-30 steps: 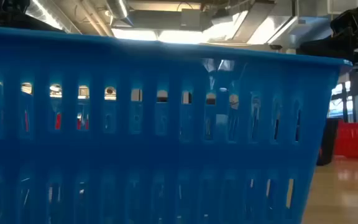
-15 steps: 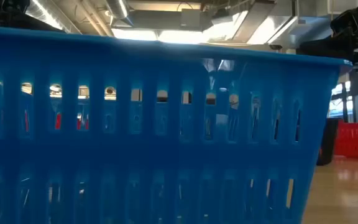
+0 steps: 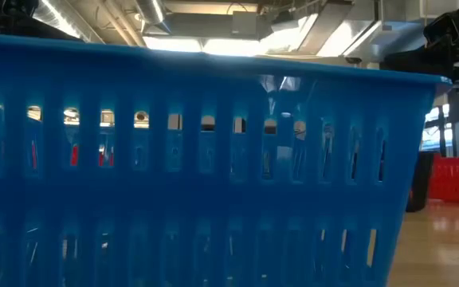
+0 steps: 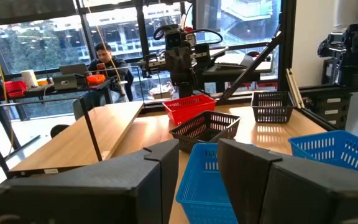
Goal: Stack baskets on shelf by color
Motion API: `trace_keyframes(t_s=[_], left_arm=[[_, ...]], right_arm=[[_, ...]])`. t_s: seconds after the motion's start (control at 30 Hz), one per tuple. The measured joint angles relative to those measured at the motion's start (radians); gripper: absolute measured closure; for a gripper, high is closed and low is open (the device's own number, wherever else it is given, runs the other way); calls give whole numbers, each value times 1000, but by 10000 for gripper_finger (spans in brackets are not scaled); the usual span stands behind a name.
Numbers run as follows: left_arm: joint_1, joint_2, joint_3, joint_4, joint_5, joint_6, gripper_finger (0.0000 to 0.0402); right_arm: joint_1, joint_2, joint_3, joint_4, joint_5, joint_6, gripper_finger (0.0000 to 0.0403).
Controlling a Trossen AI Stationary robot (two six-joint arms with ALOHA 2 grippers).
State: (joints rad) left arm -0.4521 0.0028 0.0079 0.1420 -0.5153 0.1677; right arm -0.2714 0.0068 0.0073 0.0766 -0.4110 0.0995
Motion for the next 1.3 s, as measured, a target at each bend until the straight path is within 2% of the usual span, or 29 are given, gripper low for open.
trace_keyframes(t_s=[0.67, 0.97, 1.17, 1.3], left_arm=[[0, 0, 0, 0, 0, 0, 298], [0, 0, 0, 0, 0, 0, 298], [0, 0, 0, 0, 0, 0, 298], [0, 0, 0, 0, 0, 0, 298]], right_arm=[[0, 0, 0, 36, -2, 5, 402], [0, -1, 1, 99, -9, 175, 402], [0, 0, 4, 111, 2, 200, 402], [0, 1, 80, 29, 35, 94, 402]])
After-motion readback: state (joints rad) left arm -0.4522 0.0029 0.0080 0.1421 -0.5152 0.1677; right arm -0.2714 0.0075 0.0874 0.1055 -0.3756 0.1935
